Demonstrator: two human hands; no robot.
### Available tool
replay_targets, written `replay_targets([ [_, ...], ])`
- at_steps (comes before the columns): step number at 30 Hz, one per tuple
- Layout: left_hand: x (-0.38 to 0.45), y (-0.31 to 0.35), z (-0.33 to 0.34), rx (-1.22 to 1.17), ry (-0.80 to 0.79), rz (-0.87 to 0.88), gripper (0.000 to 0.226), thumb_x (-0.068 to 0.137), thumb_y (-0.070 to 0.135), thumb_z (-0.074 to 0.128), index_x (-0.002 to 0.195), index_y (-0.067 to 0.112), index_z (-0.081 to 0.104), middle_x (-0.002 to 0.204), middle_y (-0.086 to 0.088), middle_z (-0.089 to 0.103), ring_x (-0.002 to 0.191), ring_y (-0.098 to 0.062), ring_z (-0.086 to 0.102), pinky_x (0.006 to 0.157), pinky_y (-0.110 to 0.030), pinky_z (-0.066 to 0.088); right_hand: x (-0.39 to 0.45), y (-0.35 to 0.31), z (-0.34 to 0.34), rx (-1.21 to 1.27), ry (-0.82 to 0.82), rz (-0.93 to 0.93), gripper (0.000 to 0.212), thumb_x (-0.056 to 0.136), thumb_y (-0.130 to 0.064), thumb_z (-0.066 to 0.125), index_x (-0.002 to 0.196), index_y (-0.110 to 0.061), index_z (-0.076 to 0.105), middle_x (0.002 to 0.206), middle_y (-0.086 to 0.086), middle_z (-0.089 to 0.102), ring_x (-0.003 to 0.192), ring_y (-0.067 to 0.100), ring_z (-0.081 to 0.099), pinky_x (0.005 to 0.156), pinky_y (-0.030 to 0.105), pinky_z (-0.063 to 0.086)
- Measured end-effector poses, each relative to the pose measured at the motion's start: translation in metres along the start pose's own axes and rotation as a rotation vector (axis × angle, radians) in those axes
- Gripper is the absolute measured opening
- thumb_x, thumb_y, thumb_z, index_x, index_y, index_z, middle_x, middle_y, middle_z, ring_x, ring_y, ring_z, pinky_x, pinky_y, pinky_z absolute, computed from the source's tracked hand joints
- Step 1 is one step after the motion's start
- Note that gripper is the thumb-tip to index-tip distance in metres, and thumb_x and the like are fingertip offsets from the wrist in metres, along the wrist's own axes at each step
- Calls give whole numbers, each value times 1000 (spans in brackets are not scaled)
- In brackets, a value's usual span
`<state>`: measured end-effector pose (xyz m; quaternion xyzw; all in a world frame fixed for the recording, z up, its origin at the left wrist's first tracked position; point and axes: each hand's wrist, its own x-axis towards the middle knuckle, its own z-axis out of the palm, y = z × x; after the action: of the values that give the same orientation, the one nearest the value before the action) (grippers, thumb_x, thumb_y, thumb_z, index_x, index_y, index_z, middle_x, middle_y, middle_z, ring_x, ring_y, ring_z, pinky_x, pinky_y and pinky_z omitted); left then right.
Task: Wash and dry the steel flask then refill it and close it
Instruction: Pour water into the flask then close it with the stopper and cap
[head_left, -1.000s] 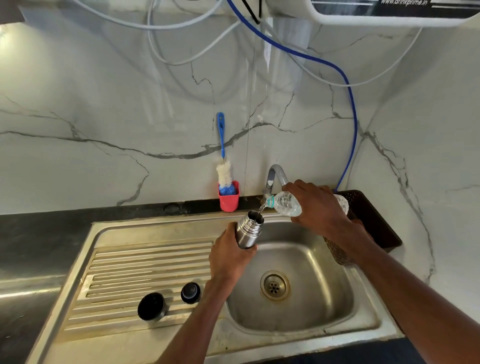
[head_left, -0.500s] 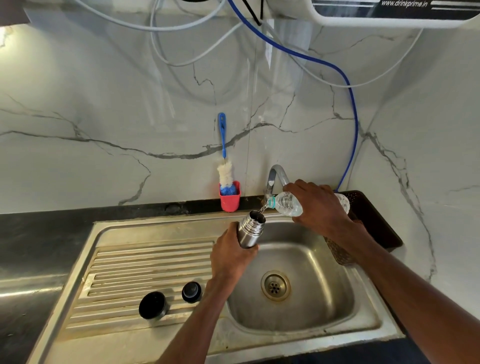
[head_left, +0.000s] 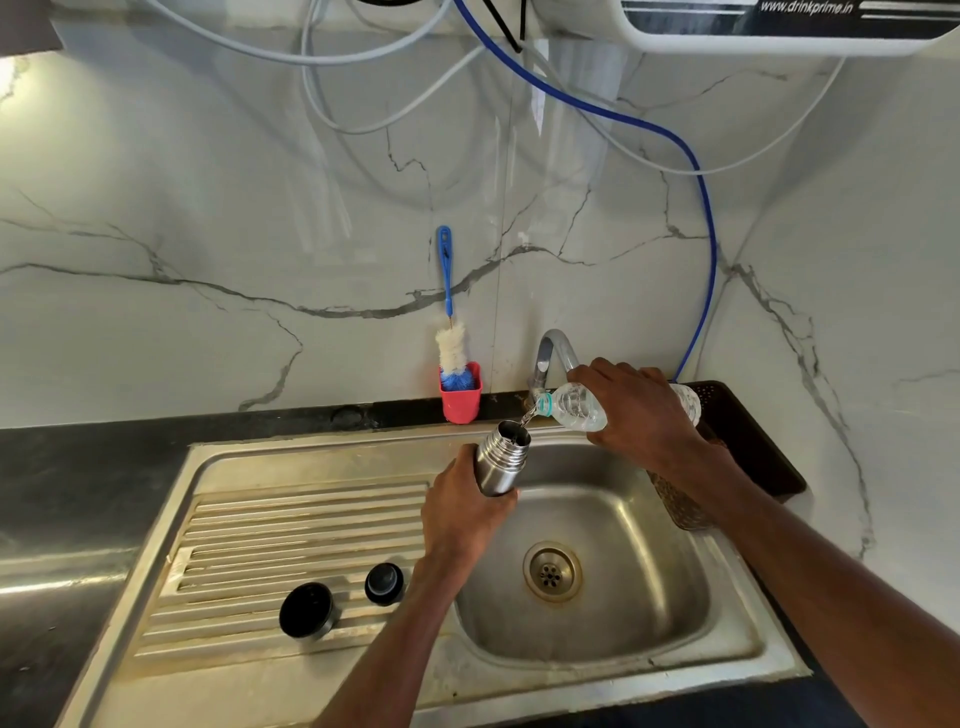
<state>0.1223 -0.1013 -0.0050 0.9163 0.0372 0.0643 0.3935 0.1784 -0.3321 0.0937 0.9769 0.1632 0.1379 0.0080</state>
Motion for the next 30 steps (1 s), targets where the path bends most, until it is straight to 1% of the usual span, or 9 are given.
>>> replay_targets([
  [4, -1, -1, 1, -1, 1, 8, 57, 72, 48, 88, 117, 34, 57, 105, 13, 71, 86, -9, 66, 78, -36, 58, 0, 1, 2, 2, 28, -3, 78, 62, -32, 92, 132, -27, 58, 110, -4, 63, 96, 24, 64, 84, 43, 47],
  [9, 0, -2, 1, 6, 4, 2, 56, 71, 50, 86, 115, 35, 56, 104, 13, 72, 86, -11, 66, 78, -38, 59, -1, 1, 1, 0, 29, -14, 80, 62, -32, 94, 132, -27, 57, 111, -4, 62, 97, 24, 64, 86, 43, 45],
  [11, 0, -2, 1, 5, 2, 1, 55, 71, 50, 87, 114, 35, 56, 104, 13, 72, 86, -10, 66, 77, -36, 58, -1, 1, 1, 3, 29, -13, 79, 62, -31, 93, 133, -27, 57, 112, -4, 62, 98, 24, 64, 86, 43, 45],
  [14, 0, -1, 1, 14, -2, -1, 54, 72, 48, 87, 115, 33, 57, 104, 13, 71, 86, -10, 65, 75, -32, 53, -1, 2, 2, 9, 47, -22, 80, 61, -31, 94, 132, -27, 57, 111, -4, 62, 97, 24, 64, 86, 44, 46],
  [19, -1, 0, 1, 13, -4, 0, 54, 73, 48, 87, 115, 34, 57, 105, 13, 71, 85, -9, 64, 74, -31, 52, -1, 4, 2, -7, 91, -31, 84, 57, -29, 98, 131, -24, 57, 111, -2, 65, 96, 26, 66, 87, 45, 47],
  [27, -1, 2, 0, 19, -9, 0, 55, 75, 46, 88, 118, 31, 58, 108, 12, 71, 85, -8, 61, 74, -29, 47, 0, 5, 0, -33, 119, -43, 82, 60, -31, 96, 131, -27, 55, 113, -4, 63, 98, 25, 65, 91, 45, 45],
  [30, 0, 3, 0, 18, -7, -2, 53, 74, 46, 87, 115, 33, 57, 105, 12, 72, 84, -9, 64, 73, -30, 51, -1, 4, 2, -29, 134, -41, 81, 59, -29, 96, 130, -27, 57, 113, -5, 63, 100, 25, 65, 93, 46, 45],
])
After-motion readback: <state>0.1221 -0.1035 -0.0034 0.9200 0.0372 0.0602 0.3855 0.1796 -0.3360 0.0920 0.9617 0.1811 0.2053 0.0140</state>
